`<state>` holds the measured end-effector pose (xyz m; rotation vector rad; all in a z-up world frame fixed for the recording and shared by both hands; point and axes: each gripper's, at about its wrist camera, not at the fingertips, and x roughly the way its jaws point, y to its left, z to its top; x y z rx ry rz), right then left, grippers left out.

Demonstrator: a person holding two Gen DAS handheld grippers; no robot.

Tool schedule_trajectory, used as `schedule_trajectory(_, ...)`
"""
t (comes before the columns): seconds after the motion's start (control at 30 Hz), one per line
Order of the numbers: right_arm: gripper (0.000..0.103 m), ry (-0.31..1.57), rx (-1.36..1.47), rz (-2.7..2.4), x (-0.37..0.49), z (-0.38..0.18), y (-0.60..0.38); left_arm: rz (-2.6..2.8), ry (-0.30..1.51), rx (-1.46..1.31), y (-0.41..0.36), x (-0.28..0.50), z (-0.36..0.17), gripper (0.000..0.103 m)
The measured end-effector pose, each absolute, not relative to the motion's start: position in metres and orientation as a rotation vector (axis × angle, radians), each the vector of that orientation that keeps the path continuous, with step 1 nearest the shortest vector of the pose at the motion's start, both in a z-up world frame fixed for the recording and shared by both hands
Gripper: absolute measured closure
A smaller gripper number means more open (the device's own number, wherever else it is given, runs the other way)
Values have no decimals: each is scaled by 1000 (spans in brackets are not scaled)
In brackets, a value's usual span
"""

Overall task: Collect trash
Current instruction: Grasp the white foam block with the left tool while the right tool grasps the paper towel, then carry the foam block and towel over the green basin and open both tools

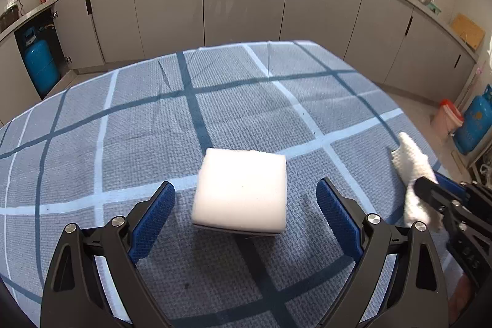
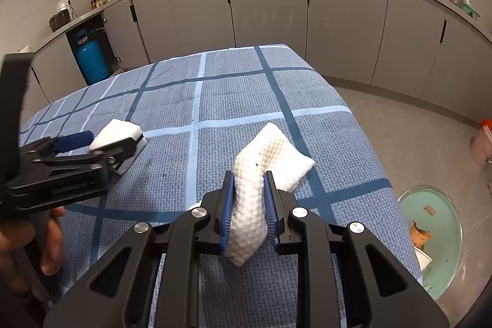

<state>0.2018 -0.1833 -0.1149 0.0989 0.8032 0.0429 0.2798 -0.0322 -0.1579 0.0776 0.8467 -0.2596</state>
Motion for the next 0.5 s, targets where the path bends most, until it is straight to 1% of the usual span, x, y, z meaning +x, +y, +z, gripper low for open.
schedule_trajectory(0.1,82,792,110,49,199,-115,-186,-251,859,82,-33,282,-163,12)
schedule_trajectory(0.13,82,790,112,50,197,-115,-187,-254,865,76,-33,283,-164,14)
schedule_trajectory(0.17,81,788,115,51,197,-114,-187,-257,877,69,-32,284,-166,23)
schedule_trajectory(0.23,81,783,121,53,195,-114,-190,-252,899,70,-32,285,-169,36)
schedule_trajectory(0.33,81,776,126,53,191,-113,-193,-247,893,83,-33,283,-168,46)
schedule_trajectory(0.5,81,763,137,49,183,-109,-200,-253,875,114,-43,277,-162,47)
